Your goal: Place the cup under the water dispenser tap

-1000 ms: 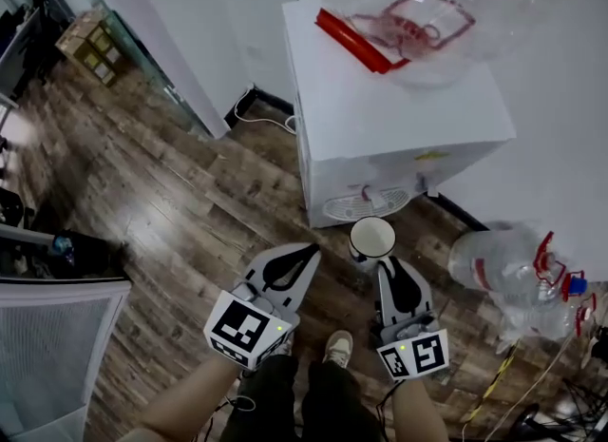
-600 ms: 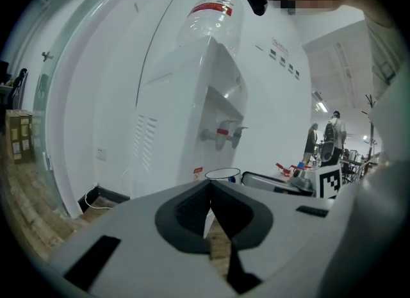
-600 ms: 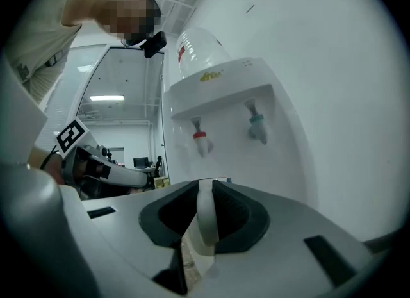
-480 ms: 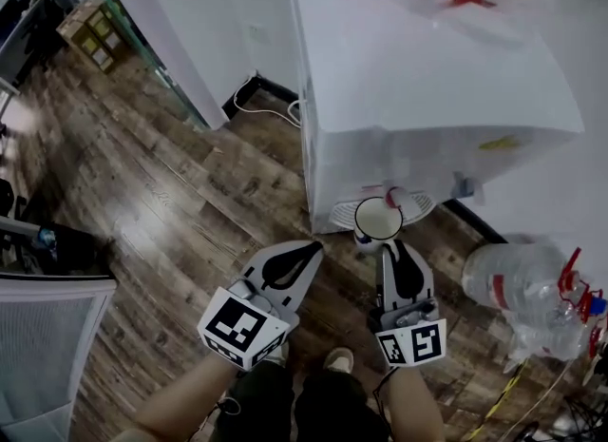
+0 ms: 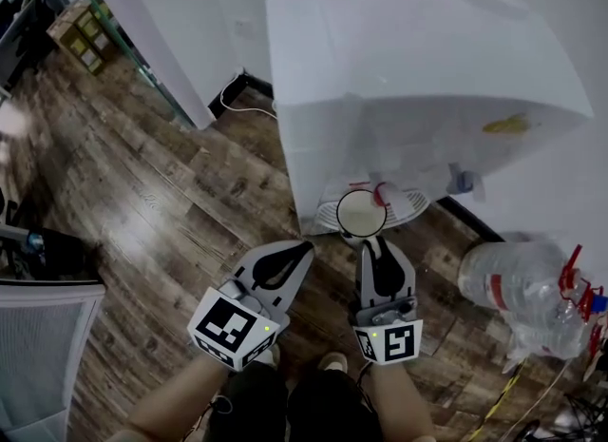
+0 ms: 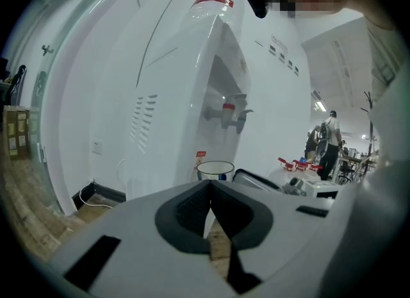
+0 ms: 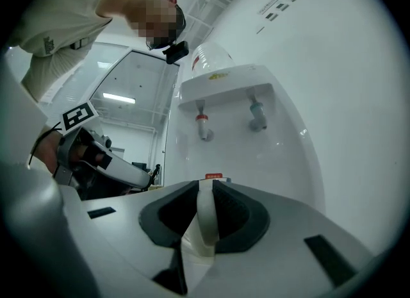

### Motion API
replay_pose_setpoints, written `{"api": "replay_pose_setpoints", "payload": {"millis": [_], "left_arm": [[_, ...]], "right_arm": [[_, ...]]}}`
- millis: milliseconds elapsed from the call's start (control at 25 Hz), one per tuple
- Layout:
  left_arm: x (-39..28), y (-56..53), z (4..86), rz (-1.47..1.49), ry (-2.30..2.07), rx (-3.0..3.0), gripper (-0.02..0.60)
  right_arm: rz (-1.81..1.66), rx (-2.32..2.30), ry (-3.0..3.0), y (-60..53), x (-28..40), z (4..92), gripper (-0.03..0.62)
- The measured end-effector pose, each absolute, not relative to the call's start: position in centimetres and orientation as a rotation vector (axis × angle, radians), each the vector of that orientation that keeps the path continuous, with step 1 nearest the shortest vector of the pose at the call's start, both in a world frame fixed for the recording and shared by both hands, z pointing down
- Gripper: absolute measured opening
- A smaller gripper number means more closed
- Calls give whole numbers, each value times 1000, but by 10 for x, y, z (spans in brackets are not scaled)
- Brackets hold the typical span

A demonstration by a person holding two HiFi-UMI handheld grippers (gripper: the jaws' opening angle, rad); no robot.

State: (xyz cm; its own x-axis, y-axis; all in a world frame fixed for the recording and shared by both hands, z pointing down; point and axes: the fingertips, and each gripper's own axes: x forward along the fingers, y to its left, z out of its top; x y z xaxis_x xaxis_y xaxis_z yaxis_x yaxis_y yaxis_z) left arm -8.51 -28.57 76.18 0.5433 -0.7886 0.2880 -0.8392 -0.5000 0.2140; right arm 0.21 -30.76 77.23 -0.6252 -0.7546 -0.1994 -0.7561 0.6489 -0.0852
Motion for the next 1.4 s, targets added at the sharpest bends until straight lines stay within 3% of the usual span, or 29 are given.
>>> {"api": "replay_pose_setpoints", "payload": {"millis": [1280,1320,1400], "left_arm": [[-74,-285,783,255,-1265,2397,6],[-75,-285,781,254,-1267,2393,6],[-77,-283,777,259,-1269,2387,6]], "right_arm": [[-192,-1290,2602,-317,1,799,85],[-230,-1300,2605,-318,2,802,100],[-302,-1322,2606,-319,8,805,190]]}}
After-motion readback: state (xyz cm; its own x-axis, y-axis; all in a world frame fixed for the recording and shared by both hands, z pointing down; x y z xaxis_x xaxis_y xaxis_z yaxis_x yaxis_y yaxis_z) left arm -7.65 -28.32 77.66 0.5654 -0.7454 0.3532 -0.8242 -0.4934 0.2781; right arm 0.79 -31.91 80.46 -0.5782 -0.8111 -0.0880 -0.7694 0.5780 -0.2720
